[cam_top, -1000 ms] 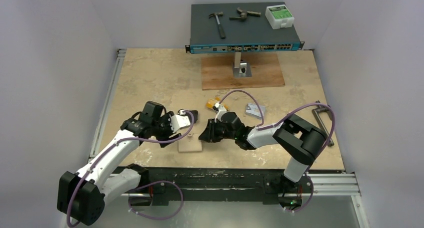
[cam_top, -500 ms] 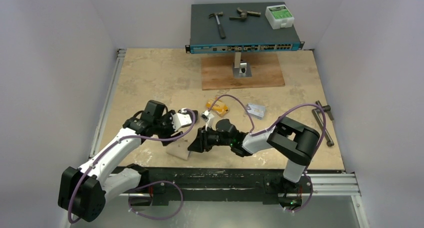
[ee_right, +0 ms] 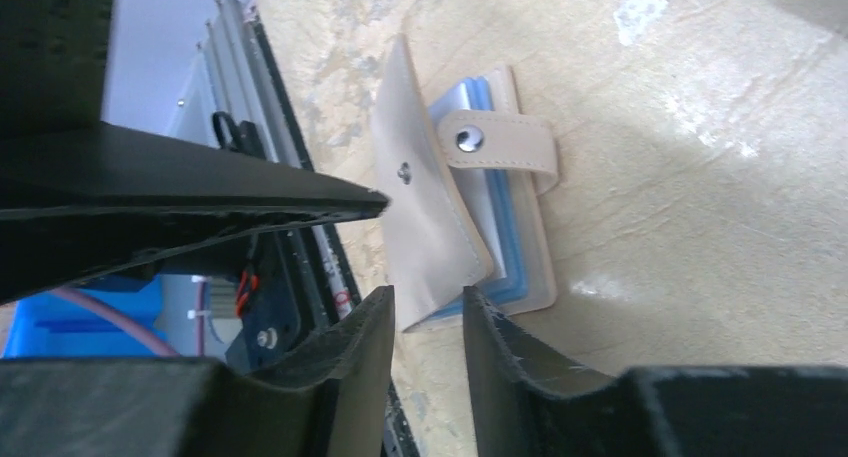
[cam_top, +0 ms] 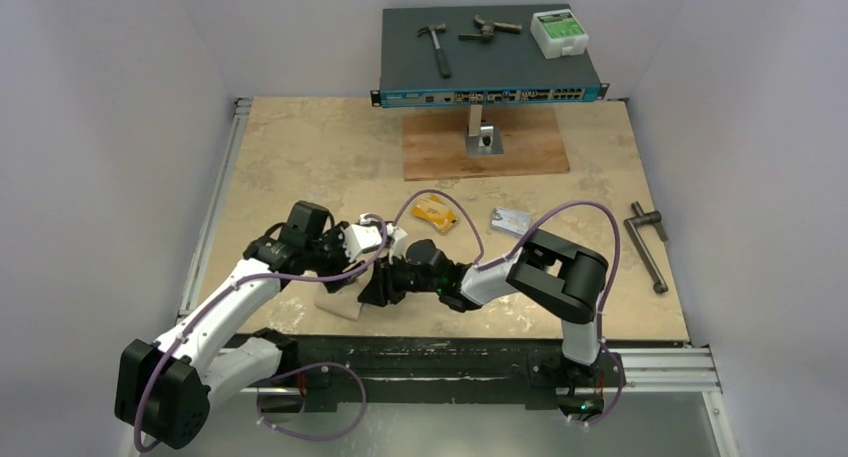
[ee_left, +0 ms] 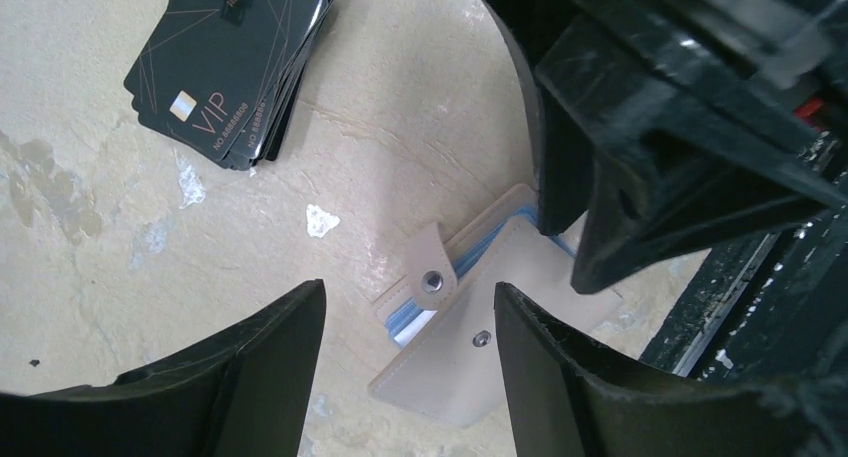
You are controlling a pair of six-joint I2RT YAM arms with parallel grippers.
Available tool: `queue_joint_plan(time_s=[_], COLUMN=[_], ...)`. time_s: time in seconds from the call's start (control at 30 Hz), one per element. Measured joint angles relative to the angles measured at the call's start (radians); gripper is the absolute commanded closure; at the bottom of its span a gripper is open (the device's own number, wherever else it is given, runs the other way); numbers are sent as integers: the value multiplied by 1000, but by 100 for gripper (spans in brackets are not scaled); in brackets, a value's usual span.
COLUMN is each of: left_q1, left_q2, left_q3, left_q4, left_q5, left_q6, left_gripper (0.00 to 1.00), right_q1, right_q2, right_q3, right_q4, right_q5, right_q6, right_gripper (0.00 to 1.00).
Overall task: Put the credit cards into the card holder
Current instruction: Open the card holder at the center of the board.
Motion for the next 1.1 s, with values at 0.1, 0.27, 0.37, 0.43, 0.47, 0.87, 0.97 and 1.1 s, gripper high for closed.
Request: queue_joint_plan(time_s=[0.1, 0.27, 0.37, 0.43, 0.47, 0.87, 0.97, 1.1], left_q1=[0, 6, 76, 150, 194, 330, 330, 330], left_q2=[-17, -36, -63, -82, -88, 6, 10, 11], left_q3=[1, 60, 105, 108, 103, -44, -72, -103], left_q4=[-16, -95, -139, -174, -193, -177, -126, -100], left_q5=[5, 4, 27, 42, 50, 35, 45, 60], left_q6=[-14, -4, 101, 205, 275, 710, 721, 719], left_gripper=[35, 20, 20, 20, 19, 23, 23, 24], right_q1=[4, 5, 5, 5, 5, -2, -3, -3], right_q2=[16, 19, 10, -2, -7, -27, -20, 19], right_q3=[4, 2, -14, -32, -40, -65, -57, -7], right_q4=[-10, -12, -7, -7, -7, 56, 76, 90], right_q5=[39, 86, 101, 111, 118, 60, 31, 1], right_q6=[-1, -3, -2, -2, -1, 8, 9, 10], right_gripper=[85, 100, 100, 100, 100, 63, 63, 63])
